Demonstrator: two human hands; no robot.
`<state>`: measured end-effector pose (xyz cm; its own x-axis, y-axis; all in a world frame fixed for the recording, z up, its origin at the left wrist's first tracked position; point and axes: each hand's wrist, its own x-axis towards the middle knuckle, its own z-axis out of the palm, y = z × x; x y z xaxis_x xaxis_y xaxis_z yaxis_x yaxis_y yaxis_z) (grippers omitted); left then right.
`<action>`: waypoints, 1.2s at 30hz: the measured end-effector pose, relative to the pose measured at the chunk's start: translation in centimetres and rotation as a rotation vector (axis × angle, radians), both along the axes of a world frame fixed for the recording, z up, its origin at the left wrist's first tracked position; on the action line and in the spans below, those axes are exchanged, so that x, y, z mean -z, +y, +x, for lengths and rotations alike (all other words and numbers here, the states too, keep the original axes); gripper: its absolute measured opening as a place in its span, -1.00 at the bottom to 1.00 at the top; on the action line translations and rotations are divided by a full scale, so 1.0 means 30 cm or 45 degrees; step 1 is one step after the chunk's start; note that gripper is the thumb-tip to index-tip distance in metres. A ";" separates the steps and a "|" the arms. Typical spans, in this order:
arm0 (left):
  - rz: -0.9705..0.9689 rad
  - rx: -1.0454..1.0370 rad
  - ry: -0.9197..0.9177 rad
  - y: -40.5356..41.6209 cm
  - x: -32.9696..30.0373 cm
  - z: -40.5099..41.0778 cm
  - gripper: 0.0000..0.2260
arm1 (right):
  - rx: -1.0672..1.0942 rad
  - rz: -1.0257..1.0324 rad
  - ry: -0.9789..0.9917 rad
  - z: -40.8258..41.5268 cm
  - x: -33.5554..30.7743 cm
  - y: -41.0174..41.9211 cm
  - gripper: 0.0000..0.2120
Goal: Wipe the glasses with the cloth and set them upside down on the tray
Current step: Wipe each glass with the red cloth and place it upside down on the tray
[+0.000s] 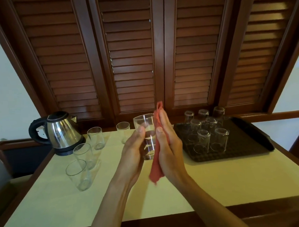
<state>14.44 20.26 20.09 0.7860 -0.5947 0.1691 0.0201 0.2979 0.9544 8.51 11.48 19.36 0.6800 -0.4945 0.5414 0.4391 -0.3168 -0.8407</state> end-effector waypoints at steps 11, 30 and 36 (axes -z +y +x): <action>-0.251 -0.343 -0.154 0.002 0.074 0.010 -0.37 | -0.428 1.084 0.200 -0.016 0.015 -0.055 -0.60; -0.429 -0.254 -0.194 0.003 0.039 0.047 -0.40 | -0.337 1.242 0.155 -0.068 -0.031 -0.013 -0.61; 0.060 -0.427 -0.578 0.024 0.019 0.041 -0.45 | -0.405 1.513 0.059 -0.069 -0.045 -0.016 -0.58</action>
